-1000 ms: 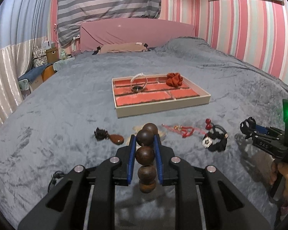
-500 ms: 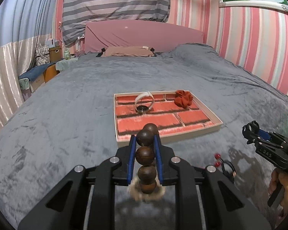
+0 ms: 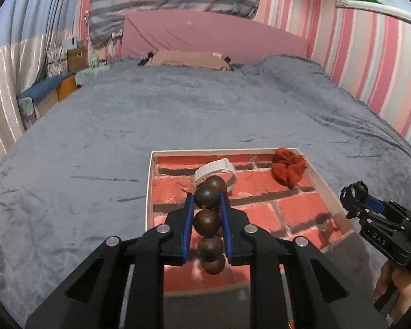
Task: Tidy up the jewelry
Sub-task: 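Carry the bead bracelet and claw clip to the tray and release them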
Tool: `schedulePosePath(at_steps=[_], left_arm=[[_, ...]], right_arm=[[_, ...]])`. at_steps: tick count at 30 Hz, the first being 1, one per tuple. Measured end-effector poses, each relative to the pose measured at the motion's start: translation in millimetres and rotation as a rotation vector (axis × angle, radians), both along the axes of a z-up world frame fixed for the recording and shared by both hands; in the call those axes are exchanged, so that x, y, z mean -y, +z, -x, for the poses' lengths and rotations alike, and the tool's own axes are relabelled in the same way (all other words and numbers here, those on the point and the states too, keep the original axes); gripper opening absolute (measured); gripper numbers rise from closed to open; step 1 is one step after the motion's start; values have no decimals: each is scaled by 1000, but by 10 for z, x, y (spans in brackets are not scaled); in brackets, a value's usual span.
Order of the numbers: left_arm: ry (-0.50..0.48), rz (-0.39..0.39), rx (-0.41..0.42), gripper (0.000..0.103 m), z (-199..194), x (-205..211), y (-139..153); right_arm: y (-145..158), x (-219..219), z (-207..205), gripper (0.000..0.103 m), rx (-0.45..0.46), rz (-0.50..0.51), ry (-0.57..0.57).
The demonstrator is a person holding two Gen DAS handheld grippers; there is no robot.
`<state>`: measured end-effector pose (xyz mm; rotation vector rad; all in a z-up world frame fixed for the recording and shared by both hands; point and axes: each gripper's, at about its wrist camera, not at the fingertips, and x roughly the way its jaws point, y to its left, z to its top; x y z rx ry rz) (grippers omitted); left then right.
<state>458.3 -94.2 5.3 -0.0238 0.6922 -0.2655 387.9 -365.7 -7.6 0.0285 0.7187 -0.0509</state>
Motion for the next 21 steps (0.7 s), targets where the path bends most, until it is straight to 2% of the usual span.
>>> schedulePosePath(at_steps=[5,10,16,21], left_arm=[[36,-32,-57,19,-393,10,-288],[85,-46,-117,19,-695,-112,-502],[121,-122,-151,20,-853,-124,-724],[117,-163,-141,20,-854,-67,-777]], right_arm=[[-212,104,-444,44,-60,-26,-32],[-377,206,-664,44,-100,-49,-58],[-466,163,-760,44,-119,-21,-45],[-571,31,-816,44,-144,20,-11]])
